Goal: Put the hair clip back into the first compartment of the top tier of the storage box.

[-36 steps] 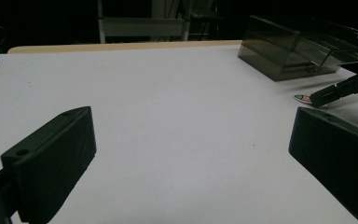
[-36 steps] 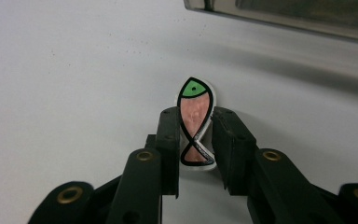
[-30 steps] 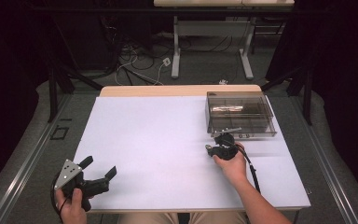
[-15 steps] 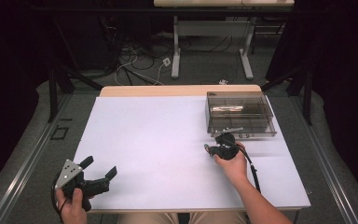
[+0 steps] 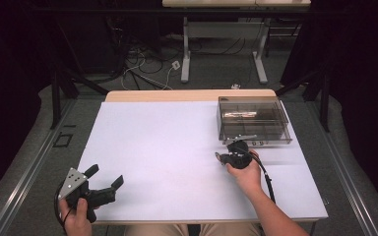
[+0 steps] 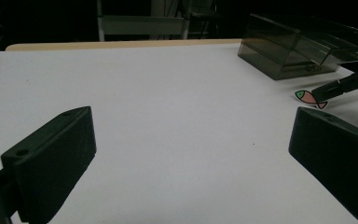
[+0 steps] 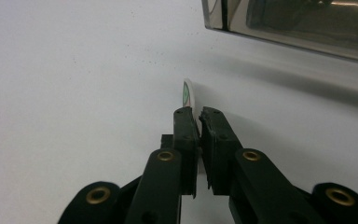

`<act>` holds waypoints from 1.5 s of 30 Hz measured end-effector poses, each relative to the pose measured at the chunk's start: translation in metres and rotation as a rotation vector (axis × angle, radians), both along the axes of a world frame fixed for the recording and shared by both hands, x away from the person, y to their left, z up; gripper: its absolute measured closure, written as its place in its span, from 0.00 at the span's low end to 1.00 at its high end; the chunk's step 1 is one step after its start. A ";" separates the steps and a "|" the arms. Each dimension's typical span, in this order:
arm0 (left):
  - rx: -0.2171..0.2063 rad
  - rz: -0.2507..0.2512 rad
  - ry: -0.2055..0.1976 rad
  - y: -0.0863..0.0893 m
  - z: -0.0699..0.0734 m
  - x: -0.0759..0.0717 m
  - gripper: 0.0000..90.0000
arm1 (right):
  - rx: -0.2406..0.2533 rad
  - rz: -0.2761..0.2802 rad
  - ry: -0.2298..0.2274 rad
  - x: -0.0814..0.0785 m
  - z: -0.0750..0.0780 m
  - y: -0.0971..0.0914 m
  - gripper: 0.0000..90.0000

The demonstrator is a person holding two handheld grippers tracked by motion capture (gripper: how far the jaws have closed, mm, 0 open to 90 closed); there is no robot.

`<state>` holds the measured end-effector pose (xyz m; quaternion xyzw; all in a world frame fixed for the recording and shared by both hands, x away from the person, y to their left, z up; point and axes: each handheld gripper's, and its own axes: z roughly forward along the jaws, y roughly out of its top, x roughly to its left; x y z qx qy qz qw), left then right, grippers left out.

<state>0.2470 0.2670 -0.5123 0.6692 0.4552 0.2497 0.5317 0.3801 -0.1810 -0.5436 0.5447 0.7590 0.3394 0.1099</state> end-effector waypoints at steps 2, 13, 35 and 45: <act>0.001 -0.001 0.000 0.000 0.000 0.000 0.01 | 0.004 0.004 -0.002 0.000 0.000 0.000 0.94; 0.002 0.001 -0.001 0.000 0.000 0.000 0.01 | 0.006 0.008 -0.022 -0.004 0.000 0.002 0.95; -0.002 0.001 0.003 0.000 0.000 0.000 0.01 | 0.046 0.031 -0.073 -0.013 0.009 0.006 0.95; 0.002 0.002 0.000 0.000 0.000 0.000 0.01 | 0.057 0.041 -0.093 -0.016 0.014 0.006 0.95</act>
